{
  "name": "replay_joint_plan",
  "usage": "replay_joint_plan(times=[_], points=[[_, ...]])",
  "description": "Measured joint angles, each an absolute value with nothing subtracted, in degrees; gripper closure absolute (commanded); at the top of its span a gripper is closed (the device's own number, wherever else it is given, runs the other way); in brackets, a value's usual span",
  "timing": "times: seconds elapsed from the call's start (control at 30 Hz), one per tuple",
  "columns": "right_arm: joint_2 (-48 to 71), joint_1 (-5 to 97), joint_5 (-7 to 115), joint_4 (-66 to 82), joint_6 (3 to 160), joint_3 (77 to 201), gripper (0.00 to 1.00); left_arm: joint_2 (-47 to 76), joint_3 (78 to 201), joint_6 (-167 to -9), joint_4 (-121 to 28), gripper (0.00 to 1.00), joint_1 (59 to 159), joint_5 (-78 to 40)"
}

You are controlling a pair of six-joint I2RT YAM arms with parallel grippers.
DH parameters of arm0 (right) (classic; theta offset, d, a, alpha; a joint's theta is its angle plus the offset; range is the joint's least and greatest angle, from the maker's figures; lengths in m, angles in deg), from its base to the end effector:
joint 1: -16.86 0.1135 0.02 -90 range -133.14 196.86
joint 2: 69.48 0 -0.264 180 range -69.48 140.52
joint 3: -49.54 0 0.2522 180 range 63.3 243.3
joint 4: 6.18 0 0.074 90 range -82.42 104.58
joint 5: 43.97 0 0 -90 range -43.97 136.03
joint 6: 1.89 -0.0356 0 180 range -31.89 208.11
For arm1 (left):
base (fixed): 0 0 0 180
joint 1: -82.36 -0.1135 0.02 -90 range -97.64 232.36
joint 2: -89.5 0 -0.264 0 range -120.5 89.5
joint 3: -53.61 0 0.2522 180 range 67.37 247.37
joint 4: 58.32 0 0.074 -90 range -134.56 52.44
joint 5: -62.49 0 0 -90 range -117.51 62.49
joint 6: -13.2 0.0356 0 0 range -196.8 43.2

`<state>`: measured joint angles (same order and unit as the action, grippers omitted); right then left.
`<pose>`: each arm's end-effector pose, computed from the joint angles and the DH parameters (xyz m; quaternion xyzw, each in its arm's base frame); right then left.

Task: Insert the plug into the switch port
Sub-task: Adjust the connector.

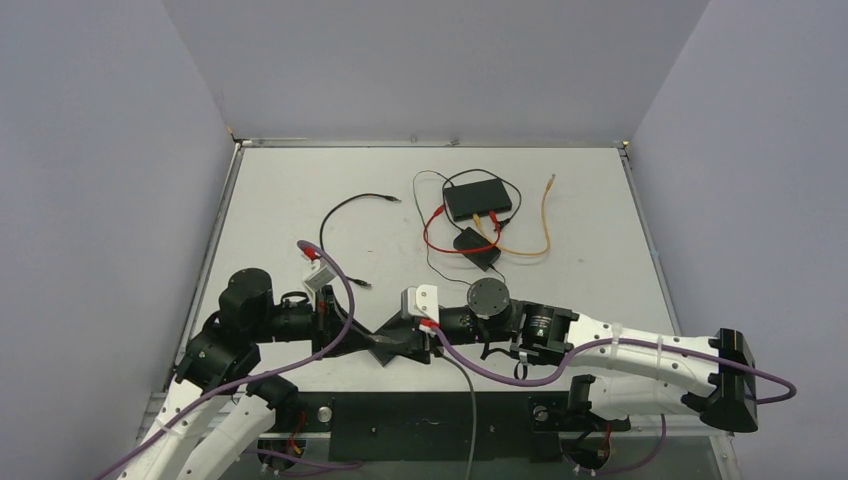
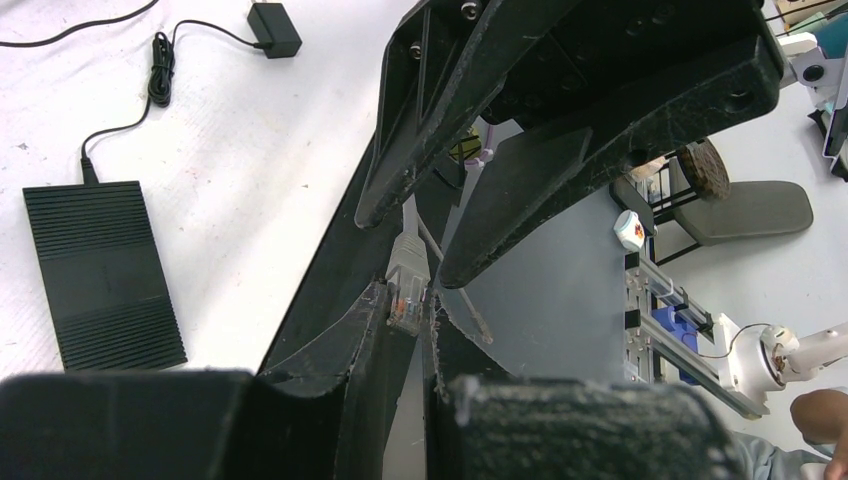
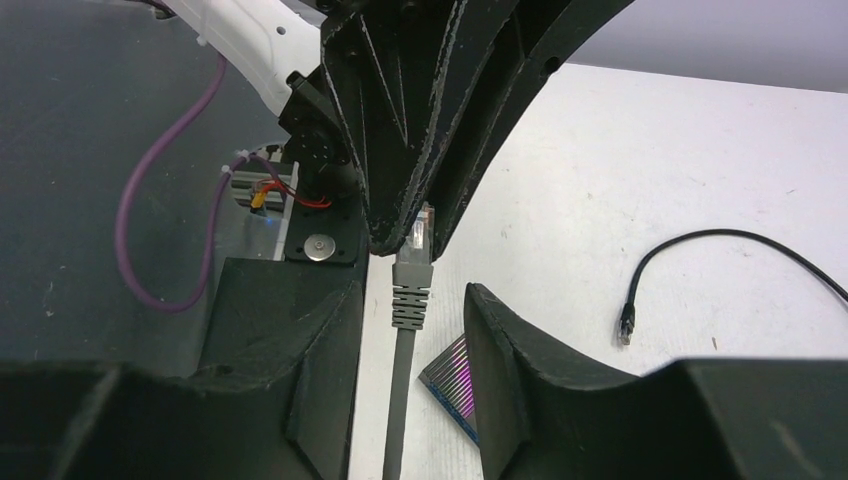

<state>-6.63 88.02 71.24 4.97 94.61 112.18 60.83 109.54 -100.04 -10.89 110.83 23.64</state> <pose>0.0683 0.2470 0.3266 -0.5811 0.5014 0.4734 0.4322 0.0773 -0.0735 0.3225 0.2806 0.7276 -0.5437 0.3102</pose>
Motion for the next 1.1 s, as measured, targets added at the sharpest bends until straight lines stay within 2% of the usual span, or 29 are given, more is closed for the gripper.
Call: replay_joint_plan(times=[0.17, 0.33, 0.6, 0.8, 0.87, 0.9, 1.0, 1.07, 1.1], points=[[-5.82, 88.02, 70.85, 4.64, 94.22, 112.62, 0.66, 61.31, 109.54, -100.02, -10.71, 1.0, 111.03, 23.62], [-5.77, 88.02, 70.87, 4.6, 93.78, 112.82, 0.77, 61.49, 109.65, -99.98, -10.52, 1.0, 111.31, 23.58], [-4.57, 88.02, 71.2, 4.64, 93.34, 113.45, 0.78, 61.77, 109.65, -99.49, -10.1, 1.0, 111.57, 22.4], [-4.07, 88.04, 71.9, 4.66, 93.32, 113.56, 0.84, 61.84, 109.76, -99.25, -9.82, 1.0, 111.68, 22.07], [-4.07, 88.02, 72.03, 4.64, 93.3, 113.58, 0.91, 61.88, 109.93, -99.04, -9.64, 1.0, 111.68, 22.0], [-4.07, 88.02, 72.05, 4.64, 93.34, 113.6, 0.99, 61.93, 109.98, -98.99, -9.6, 1.0, 111.7, 21.96], [-4.07, 88.02, 72.12, 4.7, 93.26, 113.71, 1.0, 61.97, 110.2, -98.73, -9.29, 1.0, 111.81, 21.74], [-4.07, 88.02, 72.18, 4.7, 93.19, 113.73, 1.0, 61.97, 110.28, -98.73, -9.23, 0.9, 111.83, 21.52], [-4.07, 88.02, 72.18, 4.7, 93.23, 113.73, 1.0, 61.97, 110.28, -98.73, -9.23, 0.77, 111.88, 21.46]])
